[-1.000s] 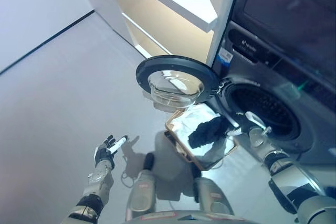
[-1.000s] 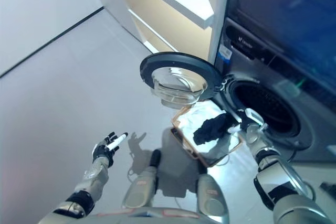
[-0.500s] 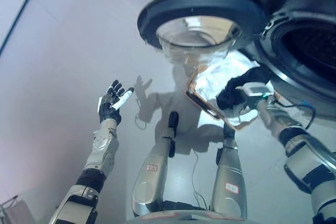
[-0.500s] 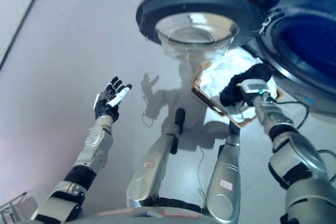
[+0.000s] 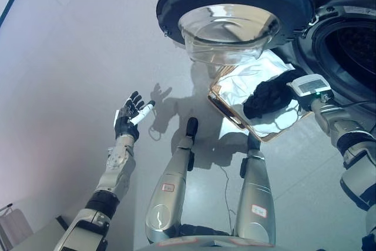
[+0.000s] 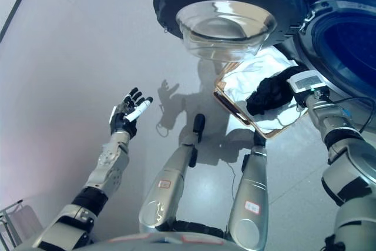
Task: Put the clothes in the basket into the washing machine.
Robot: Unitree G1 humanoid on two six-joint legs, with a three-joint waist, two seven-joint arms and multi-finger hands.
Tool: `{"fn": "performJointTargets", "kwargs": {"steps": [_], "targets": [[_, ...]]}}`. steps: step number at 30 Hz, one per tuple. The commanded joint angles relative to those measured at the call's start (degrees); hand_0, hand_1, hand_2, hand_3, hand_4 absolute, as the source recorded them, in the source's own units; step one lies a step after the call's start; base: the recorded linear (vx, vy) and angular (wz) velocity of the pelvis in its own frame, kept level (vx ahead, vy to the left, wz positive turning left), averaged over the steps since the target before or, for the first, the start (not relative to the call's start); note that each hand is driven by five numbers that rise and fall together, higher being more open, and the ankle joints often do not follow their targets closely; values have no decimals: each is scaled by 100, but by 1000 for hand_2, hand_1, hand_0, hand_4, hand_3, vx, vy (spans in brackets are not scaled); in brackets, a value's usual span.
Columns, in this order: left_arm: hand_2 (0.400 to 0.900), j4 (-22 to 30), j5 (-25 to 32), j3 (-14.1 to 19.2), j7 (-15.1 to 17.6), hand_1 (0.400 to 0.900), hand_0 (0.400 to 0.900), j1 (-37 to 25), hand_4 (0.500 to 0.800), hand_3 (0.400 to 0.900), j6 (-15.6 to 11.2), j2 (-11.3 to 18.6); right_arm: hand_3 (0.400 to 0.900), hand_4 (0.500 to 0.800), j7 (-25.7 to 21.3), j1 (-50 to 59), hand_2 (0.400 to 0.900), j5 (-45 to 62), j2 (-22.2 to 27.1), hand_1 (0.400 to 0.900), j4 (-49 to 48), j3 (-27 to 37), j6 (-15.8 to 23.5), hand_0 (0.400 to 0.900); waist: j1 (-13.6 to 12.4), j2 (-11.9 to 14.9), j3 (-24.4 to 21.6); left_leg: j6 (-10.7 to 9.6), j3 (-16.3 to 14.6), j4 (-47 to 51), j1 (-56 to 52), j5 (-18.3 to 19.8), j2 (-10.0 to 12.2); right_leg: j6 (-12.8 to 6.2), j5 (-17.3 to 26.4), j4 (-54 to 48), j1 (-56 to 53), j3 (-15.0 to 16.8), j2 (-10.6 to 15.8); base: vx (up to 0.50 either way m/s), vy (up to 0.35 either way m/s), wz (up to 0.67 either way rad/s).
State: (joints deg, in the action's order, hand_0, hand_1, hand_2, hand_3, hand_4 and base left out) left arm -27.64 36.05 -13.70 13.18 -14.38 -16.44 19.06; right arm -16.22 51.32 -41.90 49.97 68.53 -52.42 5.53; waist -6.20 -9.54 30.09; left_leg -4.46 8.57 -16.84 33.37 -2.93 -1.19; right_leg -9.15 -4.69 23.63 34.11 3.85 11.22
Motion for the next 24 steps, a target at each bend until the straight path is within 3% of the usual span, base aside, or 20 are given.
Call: {"fn": "performJointTargets", "kwargs": {"steps": [1, 13, 23, 24], "targets": [[900, 652, -28, 152, 85, 900, 900, -110, 800, 900, -452, 370, 900, 800, -268, 359, 900, -6, 558, 900, -184, -184, -17, 900, 29, -190, -30, -298, 236, -275, 445, -192, 388, -9, -9, 553, -70, 187, 153, -11, -39, 12], [900, 1628, -12, 223, 194, 900, 900, -82, 800, 900, -593, 610, 900, 800, -557, 185, 900, 127, 1004, 900, -178, -30, -34, 900, -78, -406, -30, -293, 461, -1173, 1778, -10, 48, 92, -412, 1836, 1325, 262, 254, -30, -21, 11], [900, 1858, 199, 226, 233, 900, 900, 40, 800, 900, -684, 668, 900, 800, -729, 88, 900, 138, 1012, 900, -100, 96, -112, 900, -142, -518, -30, -281, 407, -1867, 2633, 168, -90, 136, -603, 2669, 2329, 426, 248, 5, -5, 2], [900, 1882, 203, 199, 239, 900, 900, 66, 800, 900, -680, 681, 900, 800, -736, 56, 900, 155, 991, 900, -114, 87, -108, 900, -110, -499, -30, -278, 385, -2005, 2596, 385, -119, 137, -798, 2770, 2278, 436, 275, 73, -25, 1]]}}
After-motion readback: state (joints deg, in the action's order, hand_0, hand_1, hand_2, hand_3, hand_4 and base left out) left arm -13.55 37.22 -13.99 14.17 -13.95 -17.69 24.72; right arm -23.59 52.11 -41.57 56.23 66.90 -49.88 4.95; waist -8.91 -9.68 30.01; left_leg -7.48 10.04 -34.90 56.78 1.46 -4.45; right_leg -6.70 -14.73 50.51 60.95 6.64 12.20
